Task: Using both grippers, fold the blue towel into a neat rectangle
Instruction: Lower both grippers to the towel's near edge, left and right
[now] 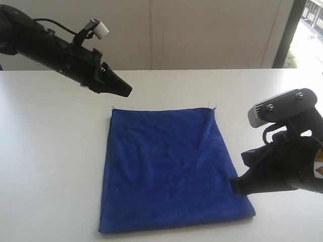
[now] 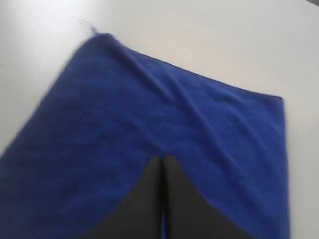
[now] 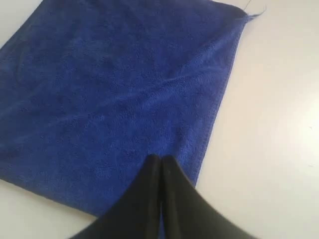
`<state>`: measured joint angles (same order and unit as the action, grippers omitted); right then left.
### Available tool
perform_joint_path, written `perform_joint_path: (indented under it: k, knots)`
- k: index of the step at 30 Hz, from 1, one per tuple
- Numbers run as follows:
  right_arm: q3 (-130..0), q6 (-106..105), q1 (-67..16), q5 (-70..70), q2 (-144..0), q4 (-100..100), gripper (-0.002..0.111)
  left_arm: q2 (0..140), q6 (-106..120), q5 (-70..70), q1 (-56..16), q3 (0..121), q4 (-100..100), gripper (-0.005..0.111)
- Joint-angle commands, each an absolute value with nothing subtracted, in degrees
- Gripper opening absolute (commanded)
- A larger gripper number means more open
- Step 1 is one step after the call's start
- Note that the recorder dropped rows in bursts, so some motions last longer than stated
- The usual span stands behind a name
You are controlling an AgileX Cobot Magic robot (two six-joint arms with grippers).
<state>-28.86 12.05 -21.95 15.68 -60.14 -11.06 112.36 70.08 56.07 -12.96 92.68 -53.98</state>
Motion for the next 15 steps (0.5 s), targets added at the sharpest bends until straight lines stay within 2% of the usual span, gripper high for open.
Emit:
perform_joint_path:
  k: [1, 7, 15]
  knots:
    - [-32.28, 12.14, -21.66, 25.53, -60.14, -10.24, 0.0, 104.98, 64.9, 60.27, -15.39, 90.91, -44.6, 0.0]
    - [-43.55, 2.69, -21.66, 47.02, -60.25, -10.0, 0.0, 94.79, 50.63, 48.23, -24.71, 83.55, -22.71, 0.0]
    - [-54.83, -22.14, -21.66, 67.08, -66.99, -2.64, 0.0, 85.37, 34.08, 44.01, -39.08, 69.0, -4.28, 0.0]
